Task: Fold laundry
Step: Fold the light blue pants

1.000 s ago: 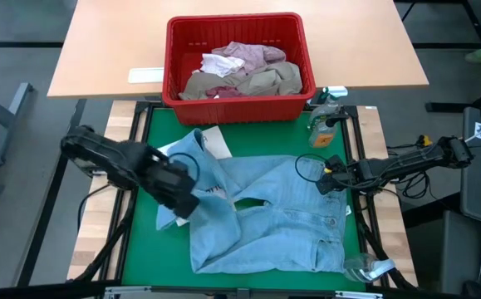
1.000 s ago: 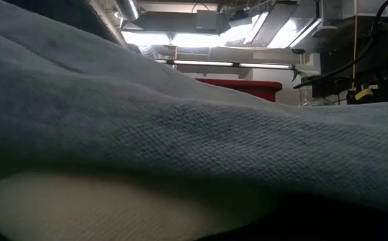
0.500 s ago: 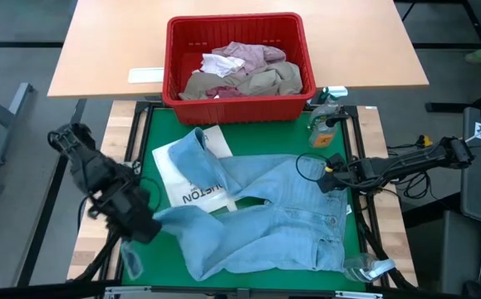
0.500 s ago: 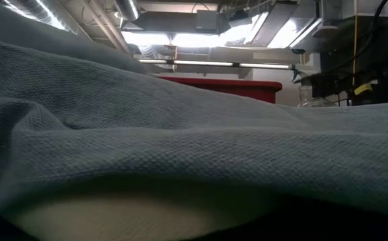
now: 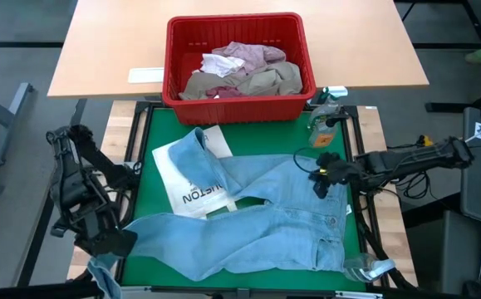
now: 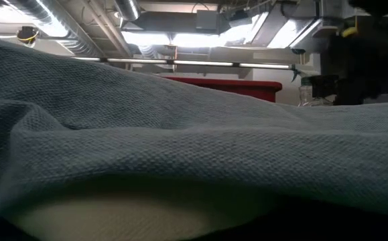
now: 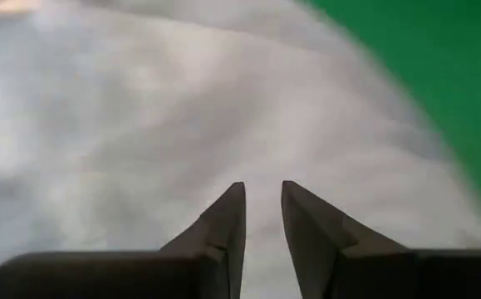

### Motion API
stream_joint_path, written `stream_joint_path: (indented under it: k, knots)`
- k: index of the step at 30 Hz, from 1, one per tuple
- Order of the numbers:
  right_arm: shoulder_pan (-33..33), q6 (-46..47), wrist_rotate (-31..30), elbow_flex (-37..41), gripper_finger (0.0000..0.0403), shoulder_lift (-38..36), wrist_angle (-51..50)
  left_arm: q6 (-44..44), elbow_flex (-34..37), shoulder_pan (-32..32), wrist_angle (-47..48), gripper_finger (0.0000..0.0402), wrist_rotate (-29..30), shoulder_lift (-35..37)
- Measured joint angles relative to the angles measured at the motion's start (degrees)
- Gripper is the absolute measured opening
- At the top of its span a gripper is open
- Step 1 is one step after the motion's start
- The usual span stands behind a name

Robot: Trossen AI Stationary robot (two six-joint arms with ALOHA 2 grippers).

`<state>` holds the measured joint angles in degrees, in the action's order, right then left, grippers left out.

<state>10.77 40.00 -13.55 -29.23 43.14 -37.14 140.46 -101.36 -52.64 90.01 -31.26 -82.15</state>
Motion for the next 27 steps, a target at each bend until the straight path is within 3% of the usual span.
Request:
stream_joint_path:
  k: [3,6,9,16,27]
  knots:
    - [2.8,-4.7,6.4,0.0,0.0082,0.9,7.2,0.0,0.0,0.0,0.0,0.0,0.0,0.0]
    - [6.3,-7.0,8.6,0.1,0.0082,3.3,11.1,0.0,0.0,0.0,0.0,0.0,-1.4,0.0]
    - [9.7,-7.4,8.5,0.0,0.0082,6.0,12.3,0.4,0.0,0.0,0.0,0.0,-3.8,0.0]
    - [15.3,-7.4,8.1,0.1,0.0082,16.0,11.7,0.4,0.0,0.0,0.0,0.0,-2.7,0.0]
    - [15.5,-6.5,6.2,-0.1,0.0082,31.0,9.9,0.4,0.0,0.0,0.0,0.0,-2.5,0.0]
